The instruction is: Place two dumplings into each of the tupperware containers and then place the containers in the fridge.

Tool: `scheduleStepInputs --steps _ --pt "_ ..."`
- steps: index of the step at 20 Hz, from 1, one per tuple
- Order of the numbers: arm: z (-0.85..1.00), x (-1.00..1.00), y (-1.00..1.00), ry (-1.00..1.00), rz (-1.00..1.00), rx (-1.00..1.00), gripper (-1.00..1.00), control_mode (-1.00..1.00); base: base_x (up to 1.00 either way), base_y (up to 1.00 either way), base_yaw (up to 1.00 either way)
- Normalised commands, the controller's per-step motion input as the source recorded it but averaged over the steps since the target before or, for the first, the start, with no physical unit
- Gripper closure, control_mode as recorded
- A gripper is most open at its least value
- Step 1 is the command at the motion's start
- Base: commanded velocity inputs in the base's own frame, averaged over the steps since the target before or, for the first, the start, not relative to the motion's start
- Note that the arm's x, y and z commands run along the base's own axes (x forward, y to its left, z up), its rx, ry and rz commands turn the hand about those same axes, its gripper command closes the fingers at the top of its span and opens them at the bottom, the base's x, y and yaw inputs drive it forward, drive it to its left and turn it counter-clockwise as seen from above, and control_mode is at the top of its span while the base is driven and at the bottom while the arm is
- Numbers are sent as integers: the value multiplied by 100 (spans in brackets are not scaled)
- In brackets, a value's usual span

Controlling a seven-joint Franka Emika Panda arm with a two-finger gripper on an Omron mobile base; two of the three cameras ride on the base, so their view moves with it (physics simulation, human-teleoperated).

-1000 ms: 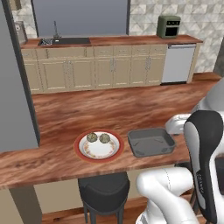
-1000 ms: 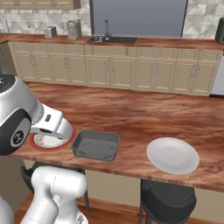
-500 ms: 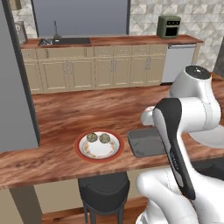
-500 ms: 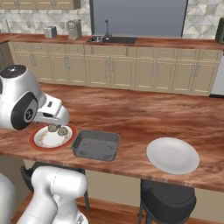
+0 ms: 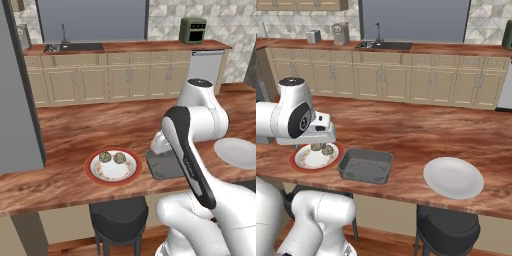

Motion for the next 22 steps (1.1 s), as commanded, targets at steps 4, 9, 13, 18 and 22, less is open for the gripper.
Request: scheduleStepInputs --steps 4,9,13,18,22 --pt "-17 66 66 18 9 0 -100 -100 0 0 0" --pt "-26 64 60 11 6 0 -100 -100 0 0 0" --pt "-49 50 40 2 3 0 -100 -100 0 0 0" --pt "-63 48 6 -7 7 0 -100 -100 0 0 0" --pt "-60 59 0 -15 6 0 -100 -100 0 0 0"
